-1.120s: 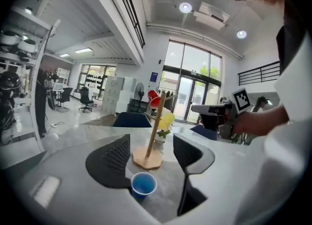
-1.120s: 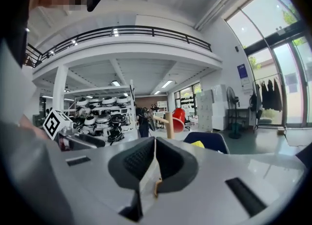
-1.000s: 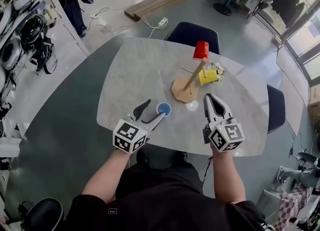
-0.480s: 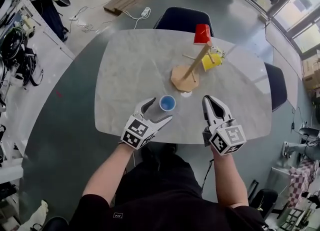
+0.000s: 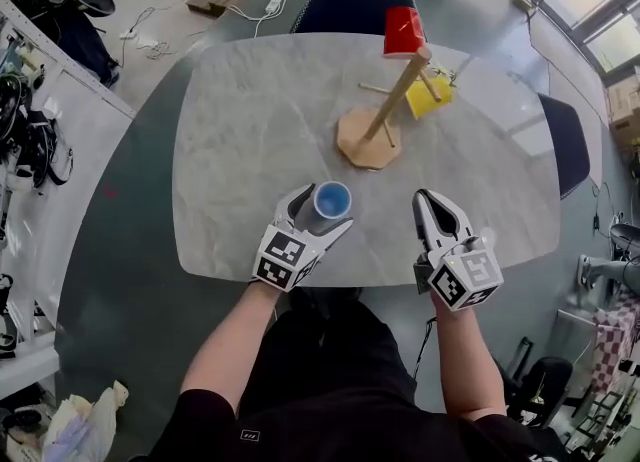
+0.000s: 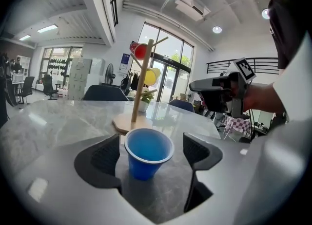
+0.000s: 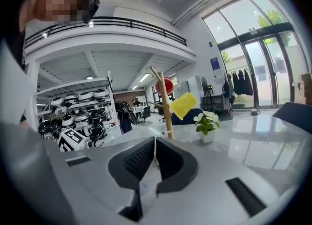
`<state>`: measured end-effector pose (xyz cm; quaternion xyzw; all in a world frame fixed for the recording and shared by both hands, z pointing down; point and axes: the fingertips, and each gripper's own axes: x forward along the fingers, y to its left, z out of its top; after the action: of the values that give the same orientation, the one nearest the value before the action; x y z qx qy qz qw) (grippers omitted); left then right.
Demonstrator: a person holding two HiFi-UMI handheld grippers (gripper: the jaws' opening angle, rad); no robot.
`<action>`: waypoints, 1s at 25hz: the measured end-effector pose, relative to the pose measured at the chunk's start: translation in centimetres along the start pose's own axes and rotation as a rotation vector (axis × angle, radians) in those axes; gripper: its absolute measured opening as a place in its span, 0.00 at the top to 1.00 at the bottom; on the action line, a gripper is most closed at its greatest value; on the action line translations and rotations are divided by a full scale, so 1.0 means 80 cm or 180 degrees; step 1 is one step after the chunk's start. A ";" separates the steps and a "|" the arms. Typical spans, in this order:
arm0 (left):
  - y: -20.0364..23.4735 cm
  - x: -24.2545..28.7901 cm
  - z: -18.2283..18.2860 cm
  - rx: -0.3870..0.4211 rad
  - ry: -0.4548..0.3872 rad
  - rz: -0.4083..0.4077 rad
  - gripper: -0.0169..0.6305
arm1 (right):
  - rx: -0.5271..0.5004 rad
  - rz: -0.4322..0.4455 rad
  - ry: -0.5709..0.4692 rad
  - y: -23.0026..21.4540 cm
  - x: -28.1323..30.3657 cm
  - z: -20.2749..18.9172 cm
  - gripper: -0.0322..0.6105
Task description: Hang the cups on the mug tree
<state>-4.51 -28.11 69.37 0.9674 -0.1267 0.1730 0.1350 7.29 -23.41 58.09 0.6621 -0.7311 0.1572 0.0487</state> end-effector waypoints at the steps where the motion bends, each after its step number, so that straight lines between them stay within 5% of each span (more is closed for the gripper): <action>1: 0.001 0.006 -0.001 -0.0002 0.0001 -0.0005 0.36 | 0.0014 -0.0004 0.0022 -0.002 -0.003 -0.005 0.92; 8: -0.010 0.040 -0.019 0.0260 0.0163 -0.0076 0.37 | 0.0083 -0.0017 0.0204 -0.017 -0.017 -0.023 0.92; 13: -0.008 0.057 -0.026 0.0198 0.0207 -0.0015 0.41 | 0.0074 0.0007 0.0260 -0.029 -0.020 -0.019 0.92; 20: -0.004 0.047 0.020 0.0067 0.0092 0.0164 0.42 | 0.0012 0.0187 0.0233 -0.023 -0.015 0.021 0.92; 25: -0.005 0.010 0.092 -0.0203 -0.0137 0.0368 0.42 | 0.0029 0.0258 0.0146 -0.024 -0.018 0.064 0.92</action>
<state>-1.46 -30.12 62.90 0.9571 -0.1907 0.1555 0.1529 10.06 -23.68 53.13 0.6284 -0.7553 0.1775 0.0561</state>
